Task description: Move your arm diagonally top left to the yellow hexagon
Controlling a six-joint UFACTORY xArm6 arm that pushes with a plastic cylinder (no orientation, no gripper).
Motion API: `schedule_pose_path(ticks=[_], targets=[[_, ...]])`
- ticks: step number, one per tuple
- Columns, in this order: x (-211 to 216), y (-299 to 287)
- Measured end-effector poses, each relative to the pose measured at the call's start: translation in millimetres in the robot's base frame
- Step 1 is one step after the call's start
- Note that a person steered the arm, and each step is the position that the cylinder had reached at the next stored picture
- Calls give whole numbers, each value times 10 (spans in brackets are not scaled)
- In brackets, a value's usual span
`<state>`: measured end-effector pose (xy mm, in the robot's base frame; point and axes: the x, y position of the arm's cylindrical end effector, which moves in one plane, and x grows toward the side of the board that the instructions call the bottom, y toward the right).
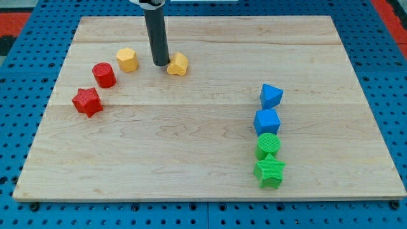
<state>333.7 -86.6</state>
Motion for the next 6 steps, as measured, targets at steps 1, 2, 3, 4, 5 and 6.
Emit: schedule_pose_path(ticks=[1, 2, 3, 4, 5, 6], targets=[[-22, 389], [-32, 509], [-237, 535], [-649, 239], [-1160, -452], [-1295, -689]])
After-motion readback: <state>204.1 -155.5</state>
